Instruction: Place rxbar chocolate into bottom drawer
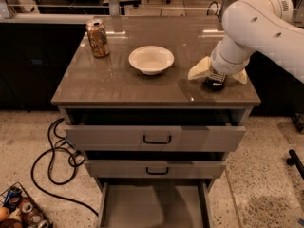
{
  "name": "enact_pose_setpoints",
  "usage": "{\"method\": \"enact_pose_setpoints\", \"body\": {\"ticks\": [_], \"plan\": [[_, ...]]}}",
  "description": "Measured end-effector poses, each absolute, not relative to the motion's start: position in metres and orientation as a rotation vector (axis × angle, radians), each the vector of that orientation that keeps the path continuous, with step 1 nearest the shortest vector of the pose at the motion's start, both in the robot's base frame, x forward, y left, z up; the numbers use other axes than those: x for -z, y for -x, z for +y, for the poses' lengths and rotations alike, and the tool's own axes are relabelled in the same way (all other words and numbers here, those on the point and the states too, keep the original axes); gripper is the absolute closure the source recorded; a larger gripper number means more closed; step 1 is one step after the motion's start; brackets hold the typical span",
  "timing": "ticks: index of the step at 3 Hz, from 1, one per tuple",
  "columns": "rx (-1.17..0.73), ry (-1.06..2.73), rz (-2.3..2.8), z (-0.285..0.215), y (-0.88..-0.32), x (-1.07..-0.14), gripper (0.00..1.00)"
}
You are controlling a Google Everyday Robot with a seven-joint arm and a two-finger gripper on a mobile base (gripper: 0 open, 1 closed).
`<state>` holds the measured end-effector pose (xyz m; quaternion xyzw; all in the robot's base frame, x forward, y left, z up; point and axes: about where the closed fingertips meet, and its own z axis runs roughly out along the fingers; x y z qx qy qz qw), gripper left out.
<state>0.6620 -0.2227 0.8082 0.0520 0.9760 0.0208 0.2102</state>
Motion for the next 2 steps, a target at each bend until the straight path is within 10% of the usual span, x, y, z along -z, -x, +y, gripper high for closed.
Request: {"method": "enact_pose_setpoints", "body": {"ticks": [2], "plan": [[-0.058,-0.143,2.718,-0.2226,-0.6617,-0.8071,0.48]]}}
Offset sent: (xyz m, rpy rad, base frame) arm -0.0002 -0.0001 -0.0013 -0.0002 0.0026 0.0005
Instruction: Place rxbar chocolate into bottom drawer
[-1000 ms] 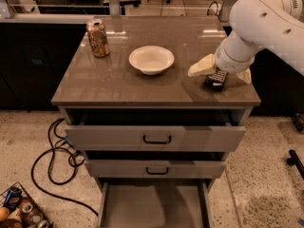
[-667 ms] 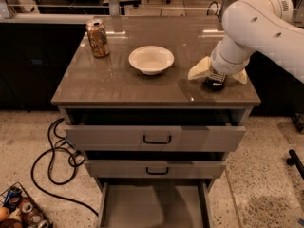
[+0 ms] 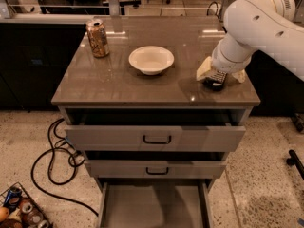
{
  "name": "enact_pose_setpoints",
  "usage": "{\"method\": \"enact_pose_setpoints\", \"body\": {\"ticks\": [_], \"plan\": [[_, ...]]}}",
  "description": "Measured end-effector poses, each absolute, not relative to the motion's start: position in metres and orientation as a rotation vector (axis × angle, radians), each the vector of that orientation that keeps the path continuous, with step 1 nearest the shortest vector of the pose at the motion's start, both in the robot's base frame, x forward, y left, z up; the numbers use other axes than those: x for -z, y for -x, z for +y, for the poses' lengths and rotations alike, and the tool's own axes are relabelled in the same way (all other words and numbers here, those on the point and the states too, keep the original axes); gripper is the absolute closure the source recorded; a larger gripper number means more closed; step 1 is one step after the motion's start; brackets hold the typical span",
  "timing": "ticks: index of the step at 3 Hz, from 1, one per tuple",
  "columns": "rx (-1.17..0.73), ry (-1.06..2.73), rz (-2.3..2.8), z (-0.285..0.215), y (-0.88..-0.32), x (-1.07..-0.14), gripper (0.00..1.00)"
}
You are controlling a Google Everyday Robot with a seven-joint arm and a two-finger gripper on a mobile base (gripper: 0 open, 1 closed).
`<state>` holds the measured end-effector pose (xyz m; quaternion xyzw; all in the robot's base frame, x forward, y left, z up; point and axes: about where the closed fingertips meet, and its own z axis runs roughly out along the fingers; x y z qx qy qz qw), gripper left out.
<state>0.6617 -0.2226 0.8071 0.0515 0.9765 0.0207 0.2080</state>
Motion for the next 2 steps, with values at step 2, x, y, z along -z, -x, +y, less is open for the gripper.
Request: {"method": "enact_pose_setpoints", "body": {"ticks": [2], "plan": [[-0.057,-0.143,2.720,-0.2223,-0.6616,-0.8209,1.00]]}}
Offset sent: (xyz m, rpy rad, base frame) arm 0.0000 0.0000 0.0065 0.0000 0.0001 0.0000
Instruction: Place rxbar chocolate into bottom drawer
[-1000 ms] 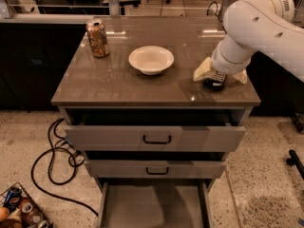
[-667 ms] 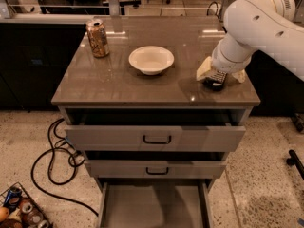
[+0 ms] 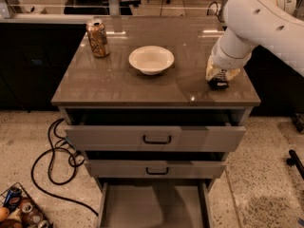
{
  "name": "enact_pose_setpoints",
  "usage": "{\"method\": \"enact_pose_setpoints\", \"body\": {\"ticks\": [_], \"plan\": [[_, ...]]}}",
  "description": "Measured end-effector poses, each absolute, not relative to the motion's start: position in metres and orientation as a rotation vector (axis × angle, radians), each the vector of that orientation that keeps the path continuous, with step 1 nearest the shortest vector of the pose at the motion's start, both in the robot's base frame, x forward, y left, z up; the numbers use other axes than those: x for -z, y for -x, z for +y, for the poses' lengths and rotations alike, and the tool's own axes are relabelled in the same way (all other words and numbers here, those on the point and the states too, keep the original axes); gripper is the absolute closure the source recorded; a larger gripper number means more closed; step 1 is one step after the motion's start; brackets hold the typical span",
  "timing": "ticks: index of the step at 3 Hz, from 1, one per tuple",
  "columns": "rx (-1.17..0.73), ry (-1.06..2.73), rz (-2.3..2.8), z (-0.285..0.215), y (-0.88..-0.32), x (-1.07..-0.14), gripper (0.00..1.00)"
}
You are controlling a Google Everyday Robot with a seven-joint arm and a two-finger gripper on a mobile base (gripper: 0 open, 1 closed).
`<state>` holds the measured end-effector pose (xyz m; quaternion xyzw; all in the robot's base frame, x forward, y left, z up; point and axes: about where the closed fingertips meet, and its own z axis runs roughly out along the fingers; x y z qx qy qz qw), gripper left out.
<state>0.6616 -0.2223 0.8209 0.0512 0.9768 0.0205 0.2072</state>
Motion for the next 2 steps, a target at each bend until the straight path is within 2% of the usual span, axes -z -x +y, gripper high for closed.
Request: {"method": "enact_pose_setpoints", "body": {"ticks": [2], "plan": [[-0.055,-0.114,2.721,-0.2197,-0.6617,-0.8247,1.00]]}}
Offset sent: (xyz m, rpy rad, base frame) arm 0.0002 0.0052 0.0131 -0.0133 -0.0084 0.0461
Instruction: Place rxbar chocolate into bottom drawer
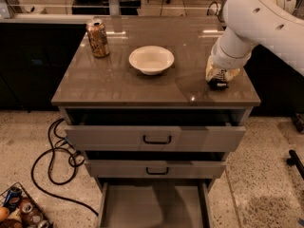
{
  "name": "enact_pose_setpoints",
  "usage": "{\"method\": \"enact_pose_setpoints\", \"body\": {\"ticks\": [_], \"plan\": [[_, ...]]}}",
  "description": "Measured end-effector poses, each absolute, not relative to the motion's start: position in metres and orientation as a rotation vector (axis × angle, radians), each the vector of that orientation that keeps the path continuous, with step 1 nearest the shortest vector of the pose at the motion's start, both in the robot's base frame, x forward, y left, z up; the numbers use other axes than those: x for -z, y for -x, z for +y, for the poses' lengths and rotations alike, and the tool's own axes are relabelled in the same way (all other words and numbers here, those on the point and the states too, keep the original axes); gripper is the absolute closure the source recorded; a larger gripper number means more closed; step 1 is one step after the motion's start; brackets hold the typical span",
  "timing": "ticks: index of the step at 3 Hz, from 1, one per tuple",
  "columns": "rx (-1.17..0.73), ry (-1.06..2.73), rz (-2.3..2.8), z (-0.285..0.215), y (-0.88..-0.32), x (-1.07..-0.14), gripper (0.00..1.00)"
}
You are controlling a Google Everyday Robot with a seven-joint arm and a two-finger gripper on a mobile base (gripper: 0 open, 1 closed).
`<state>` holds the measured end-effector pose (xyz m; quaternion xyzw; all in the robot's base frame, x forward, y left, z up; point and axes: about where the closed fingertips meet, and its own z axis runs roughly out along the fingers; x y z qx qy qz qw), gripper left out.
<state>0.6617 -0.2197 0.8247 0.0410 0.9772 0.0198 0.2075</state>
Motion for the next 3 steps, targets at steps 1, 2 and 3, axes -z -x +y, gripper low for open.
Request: {"method": "enact_pose_setpoints", "body": {"ticks": [1,2,3], "plan": [[-0.055,-0.108,2.720,-0.219,-0.662,-0.826,1.00],[-0.023,-0.076,2.683,-0.229,-0.639,-0.849,1.00],[-0.001,-0.026,2.622,-0.236,-0.603,-0.882,1.00]]}}
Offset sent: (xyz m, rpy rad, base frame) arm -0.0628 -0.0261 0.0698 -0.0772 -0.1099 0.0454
